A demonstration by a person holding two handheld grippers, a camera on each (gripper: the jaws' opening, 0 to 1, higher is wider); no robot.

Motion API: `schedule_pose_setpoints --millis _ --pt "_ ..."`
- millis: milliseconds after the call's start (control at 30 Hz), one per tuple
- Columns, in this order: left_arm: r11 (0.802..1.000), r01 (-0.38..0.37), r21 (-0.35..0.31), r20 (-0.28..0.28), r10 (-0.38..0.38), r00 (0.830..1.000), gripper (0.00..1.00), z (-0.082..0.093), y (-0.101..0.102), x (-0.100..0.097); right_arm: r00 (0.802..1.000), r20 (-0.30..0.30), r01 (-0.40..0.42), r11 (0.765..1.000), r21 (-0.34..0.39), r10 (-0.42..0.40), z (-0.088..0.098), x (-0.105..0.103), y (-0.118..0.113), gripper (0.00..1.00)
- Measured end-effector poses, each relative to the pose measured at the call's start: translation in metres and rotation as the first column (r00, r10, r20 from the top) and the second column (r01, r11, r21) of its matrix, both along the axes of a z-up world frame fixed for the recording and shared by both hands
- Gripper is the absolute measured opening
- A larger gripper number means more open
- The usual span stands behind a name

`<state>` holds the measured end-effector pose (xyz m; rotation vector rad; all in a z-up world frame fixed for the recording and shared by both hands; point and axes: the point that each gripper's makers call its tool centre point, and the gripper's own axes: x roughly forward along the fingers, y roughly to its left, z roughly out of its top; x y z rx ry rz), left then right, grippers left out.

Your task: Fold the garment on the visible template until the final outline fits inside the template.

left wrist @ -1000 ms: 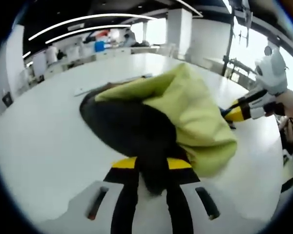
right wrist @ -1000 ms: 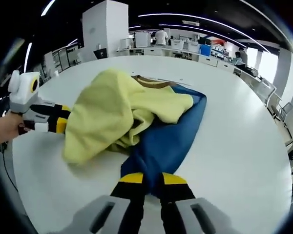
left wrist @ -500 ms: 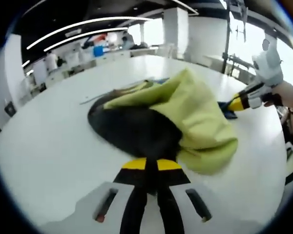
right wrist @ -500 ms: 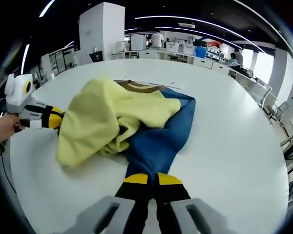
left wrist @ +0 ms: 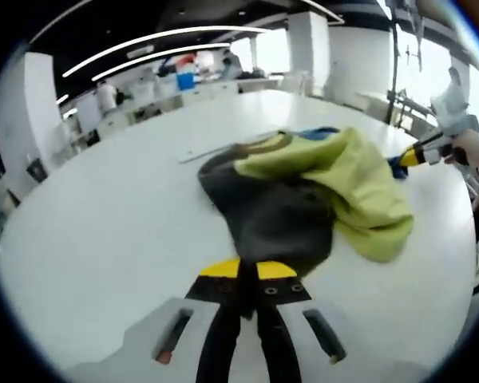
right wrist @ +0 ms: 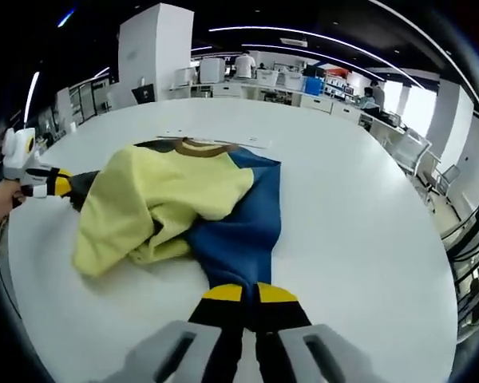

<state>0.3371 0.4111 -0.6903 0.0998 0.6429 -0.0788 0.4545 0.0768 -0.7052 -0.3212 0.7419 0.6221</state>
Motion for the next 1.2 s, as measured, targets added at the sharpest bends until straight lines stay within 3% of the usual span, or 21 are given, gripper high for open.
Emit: schedule_pose_setpoints --millis 333,700,1200 --pt "0.999 -0.035 0.027 -0.013 0.035 0.999 0.02 -0.001 0.020 -0.005 0.999 0.015 0.051 0.999 -0.010 -0.051 0.009 0.022 -0.029 0.00" --pt "0.998 -0.054 0.031 -0.047 0.055 0.997 0.02 -0.006 0.040 -0.013 0.995 0.044 0.093 0.993 -0.068 -0.090 0.010 0.043 -0.061 0.00" --pt "0.997 -0.064 0.045 -0.057 0.066 0.996 0.02 -0.008 0.058 -0.014 0.972 0.043 0.234 0.970 -0.068 -0.232 0.011 0.078 -0.098 0.00"
